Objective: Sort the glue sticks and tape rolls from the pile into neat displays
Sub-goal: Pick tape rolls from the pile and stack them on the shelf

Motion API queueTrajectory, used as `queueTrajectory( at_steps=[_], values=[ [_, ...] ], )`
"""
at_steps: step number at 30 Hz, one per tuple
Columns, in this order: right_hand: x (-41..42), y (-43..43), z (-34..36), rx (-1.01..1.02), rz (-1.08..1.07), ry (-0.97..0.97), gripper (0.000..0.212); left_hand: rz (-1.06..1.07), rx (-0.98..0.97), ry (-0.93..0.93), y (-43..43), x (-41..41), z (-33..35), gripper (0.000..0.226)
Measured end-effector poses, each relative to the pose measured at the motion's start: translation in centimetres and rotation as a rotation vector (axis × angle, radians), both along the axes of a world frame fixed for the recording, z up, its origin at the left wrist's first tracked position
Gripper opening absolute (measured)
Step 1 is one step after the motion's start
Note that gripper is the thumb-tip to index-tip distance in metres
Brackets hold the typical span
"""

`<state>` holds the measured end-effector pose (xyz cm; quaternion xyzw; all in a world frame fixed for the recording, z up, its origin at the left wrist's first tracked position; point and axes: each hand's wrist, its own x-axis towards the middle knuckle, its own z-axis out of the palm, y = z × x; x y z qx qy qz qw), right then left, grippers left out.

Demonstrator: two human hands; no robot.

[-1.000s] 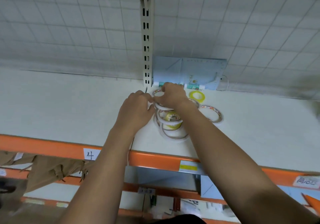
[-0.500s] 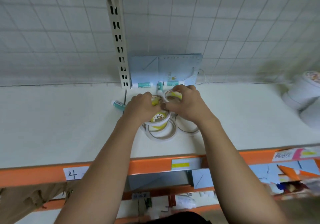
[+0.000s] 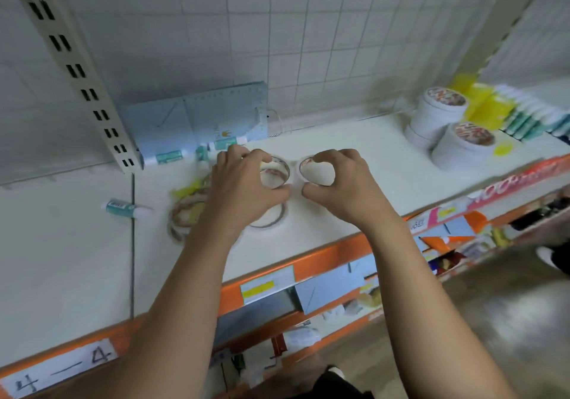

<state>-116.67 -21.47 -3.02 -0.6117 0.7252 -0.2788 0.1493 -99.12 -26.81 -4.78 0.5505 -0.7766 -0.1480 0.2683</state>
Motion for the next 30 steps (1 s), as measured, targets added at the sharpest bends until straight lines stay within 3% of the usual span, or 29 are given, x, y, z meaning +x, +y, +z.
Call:
queueTrajectory(
  at_steps=[12,20,30],
  values=[
    [-17.7,2.5,1.2,-0.056,-0.196,0.030,0.060,-0.239,0.009,0.000,-0.2,-18.5,2.0,0.059],
    [-29.7,-0.8,2.6,-0.093,-0.139,0.070,0.080,-0.175,-0.021,0.015,-1.3,-29.3,3.9,0.057],
    [-36.0,-3.8,1.3,0.009,0.095,0.097,0.090,-0.098,-0.010,0.049,-1.9,-35.6,4.0,0.057]
  ],
)
